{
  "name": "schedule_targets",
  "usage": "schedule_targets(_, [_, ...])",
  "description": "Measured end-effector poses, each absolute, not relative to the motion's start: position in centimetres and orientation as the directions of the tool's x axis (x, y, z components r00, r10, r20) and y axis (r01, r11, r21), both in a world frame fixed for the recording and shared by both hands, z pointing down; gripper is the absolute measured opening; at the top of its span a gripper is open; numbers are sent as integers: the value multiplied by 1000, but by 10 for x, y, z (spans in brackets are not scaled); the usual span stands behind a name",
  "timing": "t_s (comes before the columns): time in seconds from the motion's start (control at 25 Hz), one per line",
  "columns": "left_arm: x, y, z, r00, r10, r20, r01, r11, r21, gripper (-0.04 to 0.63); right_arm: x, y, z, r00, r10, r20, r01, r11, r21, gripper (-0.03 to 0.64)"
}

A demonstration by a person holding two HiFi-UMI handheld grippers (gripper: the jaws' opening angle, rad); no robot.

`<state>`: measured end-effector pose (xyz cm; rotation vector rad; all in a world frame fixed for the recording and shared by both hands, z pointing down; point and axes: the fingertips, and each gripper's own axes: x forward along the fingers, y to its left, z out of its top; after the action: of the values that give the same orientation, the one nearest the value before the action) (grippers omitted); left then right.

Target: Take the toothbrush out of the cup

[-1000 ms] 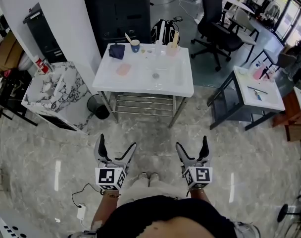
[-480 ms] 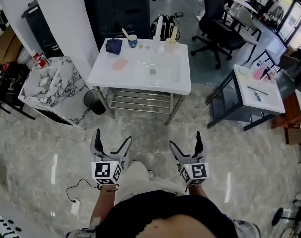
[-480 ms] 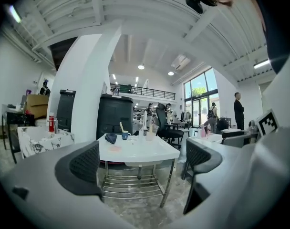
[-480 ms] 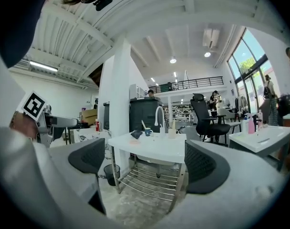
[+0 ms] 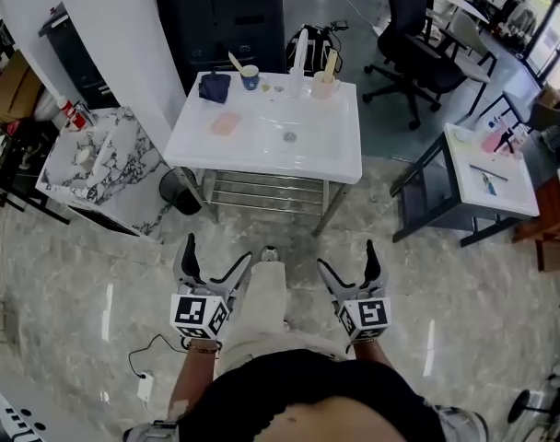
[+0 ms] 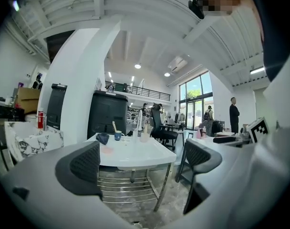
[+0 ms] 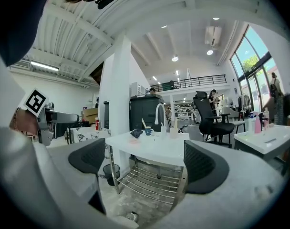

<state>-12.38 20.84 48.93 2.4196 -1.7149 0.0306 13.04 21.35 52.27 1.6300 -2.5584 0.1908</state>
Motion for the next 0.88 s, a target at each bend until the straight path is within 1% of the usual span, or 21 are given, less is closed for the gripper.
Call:
schedule_targets(0.16, [-134,162,481,324,-942,82,-939,-311,146,537,128,178,522,-413,-899,147,-910,413,-34,506])
schedule_targets(0.28, [-136,123,470,337,-939,61,-936,-328,128,537,131,146,517,-394,-909,132,-918,395,-18,506])
schedule_targets(0.4, [-135,84,468,369,-927,70,-926,-360,116,537,130,112,511,-381,-917,122,-924,382,-16,506])
schedule_targets(0.68, [-134,-2,472,415,-905,96,-905,-399,148,537,125,30,500,-353,-929,112,-935,354,-10,506])
schedule_targets(0.88, [-142,-48,476,426,-898,110,-900,-408,154,537,121,-21,497,-331,-937,115,-943,333,3,506])
